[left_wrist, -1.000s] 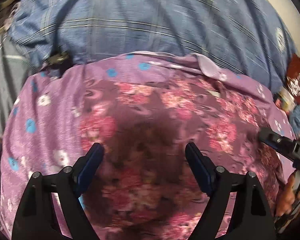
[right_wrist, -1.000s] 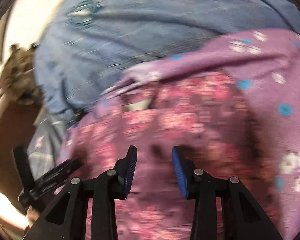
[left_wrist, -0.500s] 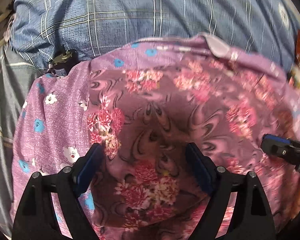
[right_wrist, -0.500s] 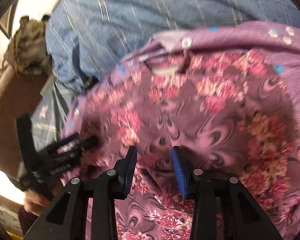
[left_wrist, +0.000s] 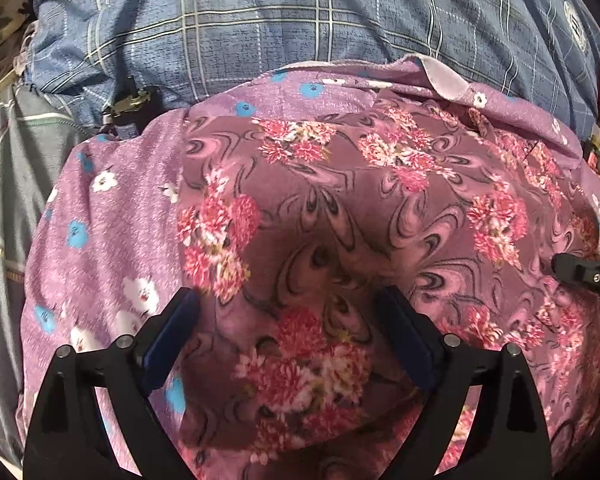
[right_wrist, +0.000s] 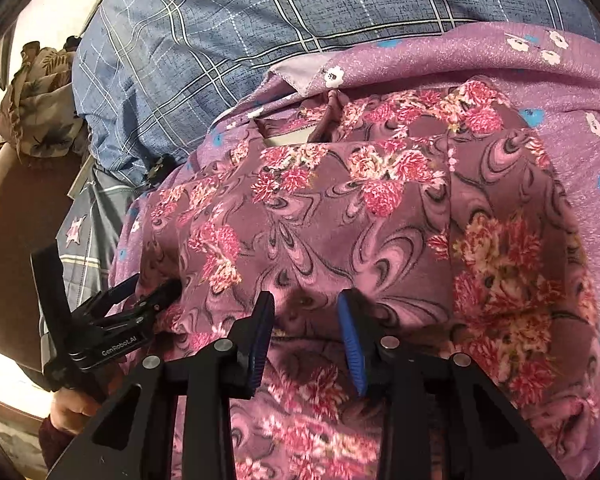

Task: Fold small clothes
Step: 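Grasp the shirt edge with both grippers and lift it off the bed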

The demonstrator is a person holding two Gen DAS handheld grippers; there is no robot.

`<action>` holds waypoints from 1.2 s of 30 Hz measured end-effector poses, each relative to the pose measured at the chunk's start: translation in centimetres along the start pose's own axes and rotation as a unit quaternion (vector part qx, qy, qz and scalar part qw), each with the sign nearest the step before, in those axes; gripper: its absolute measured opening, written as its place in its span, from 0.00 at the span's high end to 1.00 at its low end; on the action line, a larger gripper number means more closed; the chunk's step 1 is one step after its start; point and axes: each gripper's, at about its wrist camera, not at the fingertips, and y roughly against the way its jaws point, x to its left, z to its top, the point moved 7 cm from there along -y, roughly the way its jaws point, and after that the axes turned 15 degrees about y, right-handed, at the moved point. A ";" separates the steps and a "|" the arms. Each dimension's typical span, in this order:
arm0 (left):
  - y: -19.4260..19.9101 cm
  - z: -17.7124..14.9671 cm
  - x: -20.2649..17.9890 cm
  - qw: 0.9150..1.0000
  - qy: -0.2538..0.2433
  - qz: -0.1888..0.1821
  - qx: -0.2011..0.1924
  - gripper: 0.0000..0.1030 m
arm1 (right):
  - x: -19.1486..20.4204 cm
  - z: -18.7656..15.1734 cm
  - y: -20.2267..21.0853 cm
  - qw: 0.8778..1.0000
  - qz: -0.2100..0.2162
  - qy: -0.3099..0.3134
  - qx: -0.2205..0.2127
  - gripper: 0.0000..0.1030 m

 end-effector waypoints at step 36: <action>10.4 -29.9 7.2 0.985 0.065 -0.035 0.154 0.11 | -3.1 -26.1 17.6 0.991 0.066 -0.118 0.024 0.39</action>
